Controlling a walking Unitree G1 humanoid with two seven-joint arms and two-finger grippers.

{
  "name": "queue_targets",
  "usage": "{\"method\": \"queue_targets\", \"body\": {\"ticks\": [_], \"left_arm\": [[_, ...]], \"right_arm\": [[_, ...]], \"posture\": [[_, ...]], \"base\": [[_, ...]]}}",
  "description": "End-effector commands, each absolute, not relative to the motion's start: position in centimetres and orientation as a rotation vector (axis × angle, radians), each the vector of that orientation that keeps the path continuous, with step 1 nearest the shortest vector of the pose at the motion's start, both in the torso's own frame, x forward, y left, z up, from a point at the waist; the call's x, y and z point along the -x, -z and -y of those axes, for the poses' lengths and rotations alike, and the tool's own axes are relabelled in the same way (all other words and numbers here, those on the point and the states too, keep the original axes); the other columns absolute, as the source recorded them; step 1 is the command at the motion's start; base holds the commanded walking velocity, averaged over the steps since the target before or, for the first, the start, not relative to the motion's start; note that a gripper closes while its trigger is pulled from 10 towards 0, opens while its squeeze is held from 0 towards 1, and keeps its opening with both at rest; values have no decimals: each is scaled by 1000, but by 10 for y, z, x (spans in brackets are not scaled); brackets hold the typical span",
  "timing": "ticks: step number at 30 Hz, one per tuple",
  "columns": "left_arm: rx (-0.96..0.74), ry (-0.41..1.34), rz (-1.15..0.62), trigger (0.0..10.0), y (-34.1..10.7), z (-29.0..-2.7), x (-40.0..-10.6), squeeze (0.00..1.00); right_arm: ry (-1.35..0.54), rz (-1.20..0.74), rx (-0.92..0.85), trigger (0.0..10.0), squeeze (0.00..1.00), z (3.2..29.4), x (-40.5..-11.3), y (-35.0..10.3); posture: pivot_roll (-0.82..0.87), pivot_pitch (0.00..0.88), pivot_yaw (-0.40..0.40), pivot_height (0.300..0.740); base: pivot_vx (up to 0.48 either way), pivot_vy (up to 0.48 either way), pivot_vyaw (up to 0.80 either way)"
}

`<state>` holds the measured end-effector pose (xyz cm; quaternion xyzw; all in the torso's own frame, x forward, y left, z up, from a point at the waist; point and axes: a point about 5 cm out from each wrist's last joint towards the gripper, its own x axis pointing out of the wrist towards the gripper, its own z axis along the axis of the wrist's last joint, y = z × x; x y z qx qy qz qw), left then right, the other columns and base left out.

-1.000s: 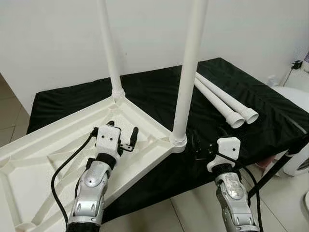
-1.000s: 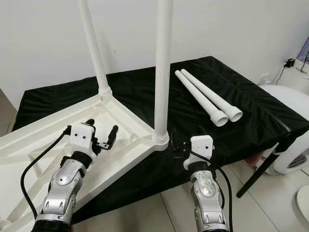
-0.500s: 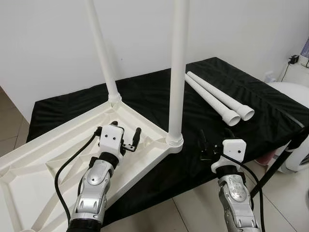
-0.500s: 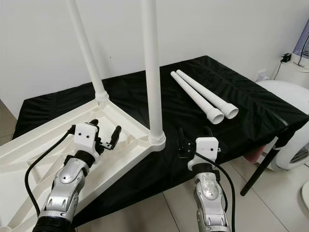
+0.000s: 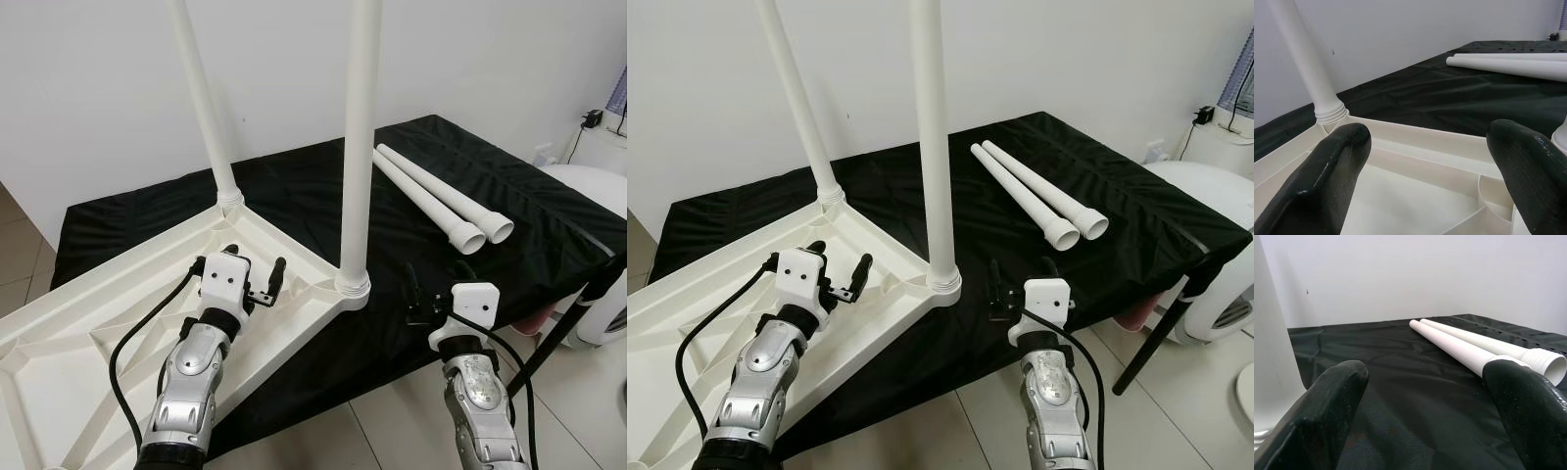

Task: Building children table

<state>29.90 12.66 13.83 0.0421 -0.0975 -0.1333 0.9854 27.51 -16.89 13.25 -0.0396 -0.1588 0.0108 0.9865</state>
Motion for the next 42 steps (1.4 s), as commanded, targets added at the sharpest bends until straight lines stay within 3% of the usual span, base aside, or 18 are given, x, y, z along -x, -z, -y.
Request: {"method": "queue_targets", "body": {"ticks": [1, 12, 34, 42], "left_arm": [[-86, 184, 175, 10000, -133, -137, -297, 0], [-82, 128, 124, 10000, -119, -152, -277, 0], [-211, 202, 145, 10000, -122, -158, -280, 0], [-220, 191, 159, 10000, -123, -153, -280, 0]], "right_arm": [[-44, 320, 75, 10000, 0, 164, -273, -132], [-81, 243, 109, 10000, 0, 175, -256, -117], [-117, 238, 189, 10000, 0, 189, -261, -120], [-143, 243, 198, 10000, 0, 183, -266, -120]], "posture": [[-143, 0, 122, 740], [-112, 6, 82, 740], [-113, 20, 81, 740], [-99, 12, 66, 740]], "base": [[0, 0, 0], [0, 0, 0], [0, 0, 0], [0, 0, 0]]}}
